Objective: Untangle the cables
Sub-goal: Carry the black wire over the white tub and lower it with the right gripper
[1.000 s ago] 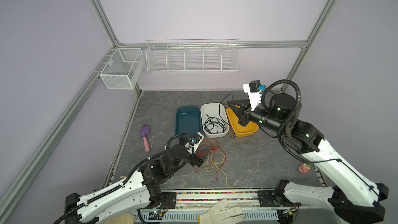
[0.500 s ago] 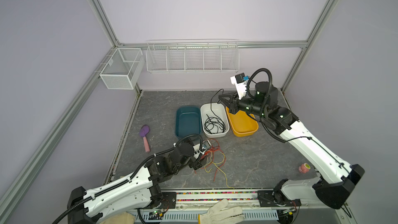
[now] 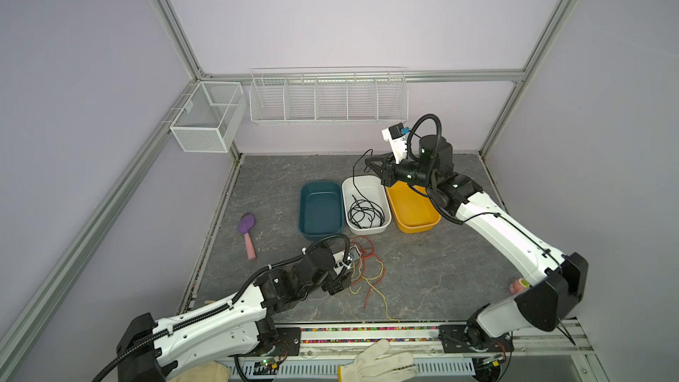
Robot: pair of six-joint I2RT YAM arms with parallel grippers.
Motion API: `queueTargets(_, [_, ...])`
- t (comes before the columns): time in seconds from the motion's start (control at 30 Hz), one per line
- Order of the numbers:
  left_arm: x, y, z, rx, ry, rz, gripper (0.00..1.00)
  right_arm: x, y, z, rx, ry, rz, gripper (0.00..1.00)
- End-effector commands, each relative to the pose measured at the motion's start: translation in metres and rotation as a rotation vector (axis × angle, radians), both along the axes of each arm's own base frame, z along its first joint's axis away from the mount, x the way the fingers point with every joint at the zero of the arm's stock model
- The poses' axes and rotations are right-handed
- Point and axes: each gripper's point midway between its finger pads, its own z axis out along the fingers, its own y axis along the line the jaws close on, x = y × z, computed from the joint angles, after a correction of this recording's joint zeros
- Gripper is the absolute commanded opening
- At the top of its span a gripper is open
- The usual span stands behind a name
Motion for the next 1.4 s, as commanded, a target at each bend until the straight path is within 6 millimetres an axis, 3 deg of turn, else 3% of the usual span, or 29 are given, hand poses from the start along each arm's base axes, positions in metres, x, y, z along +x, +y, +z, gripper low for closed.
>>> queueTargets(0.0, [-0.001,-0.002,0.002,-0.003,-0.005,-0.009,0.99,0.003,0.005,-0.012,-0.001,-0.007,0.027,0.07])
queueTargets(0.6, [-0.002,-0.003,0.001,-0.009,0.002,-0.012,0.99,0.017,-0.006,-0.145,-0.115,0.223,-0.090,0.07])
queueTargets(0.87, [-0.002,-0.003,-0.002,0.000,0.009,-0.015,0.99,0.035,-0.032,-0.196,-0.196,0.307,-0.269,0.07])
queueTargets(1.0, [-0.002,-0.003,-0.002,0.003,0.009,-0.016,0.99,0.045,-0.053,-0.209,-0.194,0.351,-0.364,0.07])
queueTargets(1.17, [-0.002,-0.004,-0.002,0.002,0.010,-0.016,0.99,0.047,-0.069,-0.208,-0.192,0.358,-0.435,0.07])
queueTargets(1.37, [-0.002,-0.004,-0.004,0.010,0.015,-0.018,0.99,0.043,-0.057,-0.223,-0.196,0.431,-0.408,0.07])
